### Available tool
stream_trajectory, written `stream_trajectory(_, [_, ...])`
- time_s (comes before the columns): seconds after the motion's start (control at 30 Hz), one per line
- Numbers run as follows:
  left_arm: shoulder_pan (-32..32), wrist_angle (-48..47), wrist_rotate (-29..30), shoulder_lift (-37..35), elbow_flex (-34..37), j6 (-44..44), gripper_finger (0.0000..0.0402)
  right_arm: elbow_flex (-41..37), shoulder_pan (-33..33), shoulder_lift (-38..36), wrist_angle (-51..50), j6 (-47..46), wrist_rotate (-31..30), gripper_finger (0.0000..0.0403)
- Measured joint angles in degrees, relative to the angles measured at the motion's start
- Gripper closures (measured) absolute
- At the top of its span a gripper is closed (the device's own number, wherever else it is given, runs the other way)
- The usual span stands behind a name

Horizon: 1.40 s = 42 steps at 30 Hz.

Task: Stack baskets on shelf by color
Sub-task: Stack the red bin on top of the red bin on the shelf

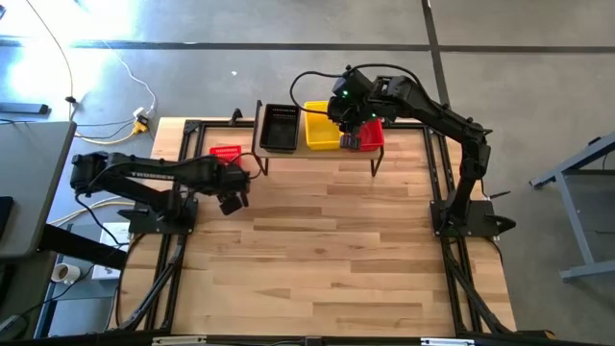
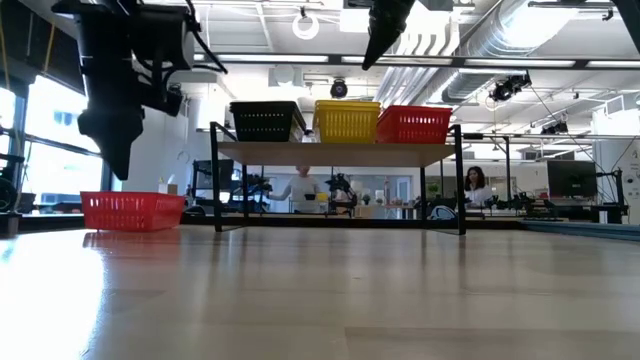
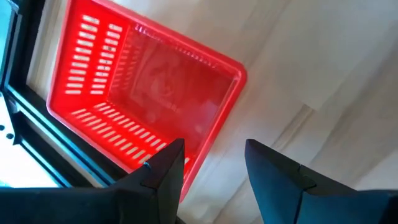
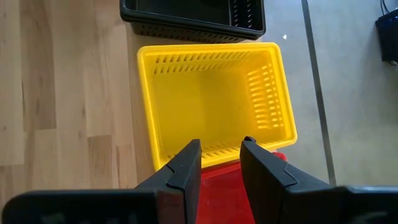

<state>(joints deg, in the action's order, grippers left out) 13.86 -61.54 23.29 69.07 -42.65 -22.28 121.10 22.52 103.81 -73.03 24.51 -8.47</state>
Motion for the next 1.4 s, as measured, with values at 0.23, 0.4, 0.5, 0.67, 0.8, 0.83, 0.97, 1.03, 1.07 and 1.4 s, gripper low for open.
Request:
stream_trajectory(0.23, [2.31,-0.05,0.03,5.19,0.00,-0.01,0.0243,-0.02,0.00,0.00,0.00,-0.07,-0.02,0.0304])
stream_trajectory(0.4, [3.11,-0.11,0.04,9.53,0.00,-0.01,0.0243,-0.02,0.00,0.00,-0.01,-0.14,-0.02,0.0304])
stream_trajectory(0.5, [3.11,-0.10,-0.31,11.17,0.00,0.00,0.0243,-0.02,0.00,0.01,-0.01,-0.15,-0.02,0.0304])
stream_trajectory(0.67, [3.11,0.08,-0.61,12.21,0.00,0.30,0.0272,-0.02,0.00,0.02,-0.02,-0.17,-0.04,0.0304])
stream_trajectory(0.8, [3.11,0.25,-1.00,12.27,0.00,0.43,0.0323,-0.02,-0.02,0.02,-0.02,-0.17,-0.07,0.0304])
stream_trajectory(0.83, [3.11,0.34,-1.38,12.27,0.00,0.64,0.0338,-0.02,0.00,0.02,-0.02,-0.15,-0.05,0.0304])
stream_trajectory(0.97, [3.08,1.14,-3.03,12.27,0.00,1.90,0.0390,-0.02,0.00,0.02,-0.02,-0.09,-0.07,0.0304])
stream_trajectory(1.03, [2.98,1.23,-2.97,12.27,-0.02,2.08,0.0392,-0.02,0.00,0.02,-0.02,-0.09,-0.07,0.0304])
stream_trajectory(1.07, [2.98,1.21,-3.16,12.27,-0.02,2.14,0.0389,-0.02,-0.02,0.02,-0.02,-0.07,-0.07,0.0304])
stream_trajectory(1.4, [-0.60,-2.28,-4.90,12.25,-3.88,0.76,0.0396,-0.02,0.00,0.02,-0.04,-1.88,-0.02,0.0304])
